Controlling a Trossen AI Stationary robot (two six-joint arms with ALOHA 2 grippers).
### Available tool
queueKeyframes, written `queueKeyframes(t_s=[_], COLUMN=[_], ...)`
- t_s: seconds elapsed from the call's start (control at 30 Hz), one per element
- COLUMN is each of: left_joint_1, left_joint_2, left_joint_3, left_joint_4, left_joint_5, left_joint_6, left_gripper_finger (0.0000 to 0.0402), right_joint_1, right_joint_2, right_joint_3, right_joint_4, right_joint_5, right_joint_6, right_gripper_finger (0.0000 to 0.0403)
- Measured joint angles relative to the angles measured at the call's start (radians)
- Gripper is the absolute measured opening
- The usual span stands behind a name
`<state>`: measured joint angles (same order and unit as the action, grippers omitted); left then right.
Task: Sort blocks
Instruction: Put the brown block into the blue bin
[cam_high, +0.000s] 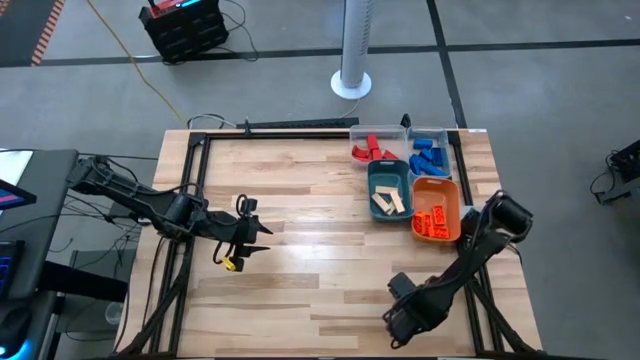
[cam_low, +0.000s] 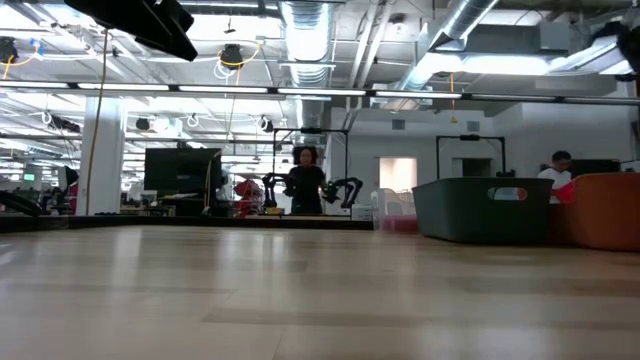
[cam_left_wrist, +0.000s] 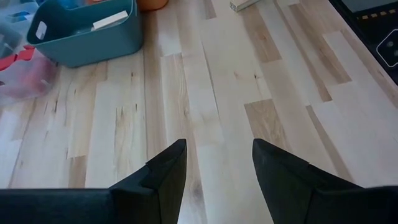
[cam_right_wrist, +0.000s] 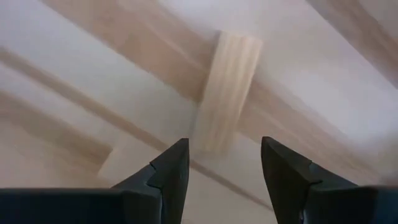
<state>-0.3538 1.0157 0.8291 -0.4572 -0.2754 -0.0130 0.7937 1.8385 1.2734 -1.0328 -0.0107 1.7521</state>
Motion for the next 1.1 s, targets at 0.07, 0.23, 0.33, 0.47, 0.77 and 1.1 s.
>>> queueKeyframes(t_s=[0.07,0.23,0.33,0.47,0.77,1.1], left_joint_1=[0.000,0.000,0.000,0.000,0.000,0.000], left_joint_2=[0.000,0.000,0.000,0.000,0.000,0.000], left_joint_3=[0.000,0.000,0.000,0.000,0.000,0.000], left_joint_4=[0.000,0.000,-0.001,-0.001,-0.004,-0.005], left_joint_5=[0.000,0.000,0.000,0.000,0.000,0.000], left_joint_6=[0.007,0.009,0.009,0.009,0.002,0.001], left_gripper_finger=[0.0179,0.0179,0.0179,0.0179,0.0179,0.0179], right_joint_1=[-0.001,-0.017,-0.029,-0.039,-0.064,-0.109], right_joint_2=[0.017,0.052,0.069,0.082,0.111,0.073], right_joint_3=[-0.001,-0.002,-0.006,-0.004,-0.004,-0.006], right_joint_4=[-0.002,0.026,0.015,0.016,0.031,-0.047], right_joint_5=[0.002,0.004,-0.006,-0.007,-0.015,0.044], right_joint_6=[-0.001,-0.025,-0.034,-0.049,-0.129,-0.264], right_gripper_finger=[0.0195,0.0195,0.0195,0.0195,0.0156,0.0045])
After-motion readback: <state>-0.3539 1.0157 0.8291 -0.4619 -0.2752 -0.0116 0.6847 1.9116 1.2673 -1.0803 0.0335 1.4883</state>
